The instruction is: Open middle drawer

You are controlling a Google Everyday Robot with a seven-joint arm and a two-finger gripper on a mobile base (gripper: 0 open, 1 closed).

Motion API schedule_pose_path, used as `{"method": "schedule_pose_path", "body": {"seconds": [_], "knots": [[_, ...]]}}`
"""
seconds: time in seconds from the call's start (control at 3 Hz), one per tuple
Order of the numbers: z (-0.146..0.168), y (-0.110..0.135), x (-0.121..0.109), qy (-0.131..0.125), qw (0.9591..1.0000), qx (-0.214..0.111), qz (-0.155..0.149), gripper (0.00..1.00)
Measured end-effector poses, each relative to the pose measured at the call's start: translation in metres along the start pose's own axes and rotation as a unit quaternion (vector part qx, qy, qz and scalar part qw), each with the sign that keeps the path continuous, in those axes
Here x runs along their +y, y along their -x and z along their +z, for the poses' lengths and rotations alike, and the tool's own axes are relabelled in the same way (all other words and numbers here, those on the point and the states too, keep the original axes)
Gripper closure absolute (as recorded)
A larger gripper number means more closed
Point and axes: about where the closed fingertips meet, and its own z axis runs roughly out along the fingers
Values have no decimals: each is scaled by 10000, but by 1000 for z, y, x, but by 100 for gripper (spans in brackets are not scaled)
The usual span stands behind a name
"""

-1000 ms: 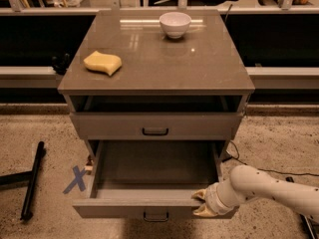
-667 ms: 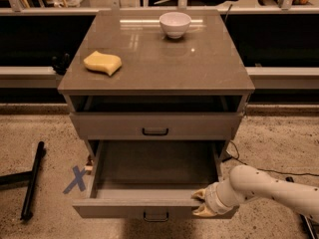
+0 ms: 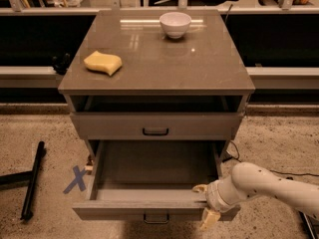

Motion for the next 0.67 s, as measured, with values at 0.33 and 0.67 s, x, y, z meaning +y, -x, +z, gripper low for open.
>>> {"method": "schedule_pose_path", "body": {"seconds": [0.33, 0.67], "knots": [[-50, -7, -13, -511, 9986, 146, -56, 0], [-106, -21, -23, -1020, 9941, 376, 60, 0]]}}
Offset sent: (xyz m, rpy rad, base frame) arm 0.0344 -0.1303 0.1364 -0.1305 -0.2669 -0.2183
